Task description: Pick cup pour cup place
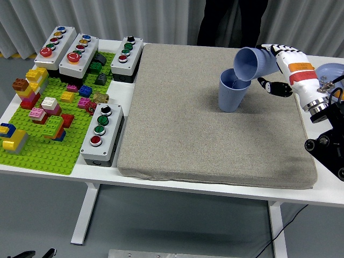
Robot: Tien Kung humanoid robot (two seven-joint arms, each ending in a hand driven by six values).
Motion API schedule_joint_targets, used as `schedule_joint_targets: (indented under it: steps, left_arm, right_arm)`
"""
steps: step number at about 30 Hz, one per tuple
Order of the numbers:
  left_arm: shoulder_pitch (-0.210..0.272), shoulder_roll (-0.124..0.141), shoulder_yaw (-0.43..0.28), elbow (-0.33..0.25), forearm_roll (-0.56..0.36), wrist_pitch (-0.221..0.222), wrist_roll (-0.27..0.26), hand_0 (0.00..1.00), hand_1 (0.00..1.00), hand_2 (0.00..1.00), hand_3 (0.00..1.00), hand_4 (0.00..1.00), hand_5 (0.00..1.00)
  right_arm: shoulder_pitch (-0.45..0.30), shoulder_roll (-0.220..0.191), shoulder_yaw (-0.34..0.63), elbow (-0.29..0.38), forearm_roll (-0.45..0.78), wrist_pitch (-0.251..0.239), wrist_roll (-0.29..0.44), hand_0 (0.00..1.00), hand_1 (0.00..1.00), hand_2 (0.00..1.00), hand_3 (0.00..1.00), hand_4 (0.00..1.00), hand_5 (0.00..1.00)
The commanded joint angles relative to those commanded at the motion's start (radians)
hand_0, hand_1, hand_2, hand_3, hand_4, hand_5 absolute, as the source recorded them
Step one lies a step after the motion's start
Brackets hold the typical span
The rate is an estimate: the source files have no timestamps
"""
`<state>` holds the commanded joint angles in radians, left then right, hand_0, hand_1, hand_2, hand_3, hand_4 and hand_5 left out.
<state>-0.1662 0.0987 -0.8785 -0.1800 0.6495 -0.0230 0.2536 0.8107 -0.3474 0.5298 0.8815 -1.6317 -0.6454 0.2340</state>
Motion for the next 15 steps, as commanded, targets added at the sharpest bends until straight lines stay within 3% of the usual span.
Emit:
schedule_joint_targets:
  steps: [15]
  left_arm:
    - [0.006, 0.001, -0.003, 0.0, 0.004, 0.0, 0.001, 0.779, 0.797, 0.844, 0.751, 0.518, 0.948]
  right_arm:
    - [0.016, -0.014, -0.026, 0.008, -0.035, 0.0, -0.015, 0.753, 0.636, 0.533, 0.568, 0.615, 0.147]
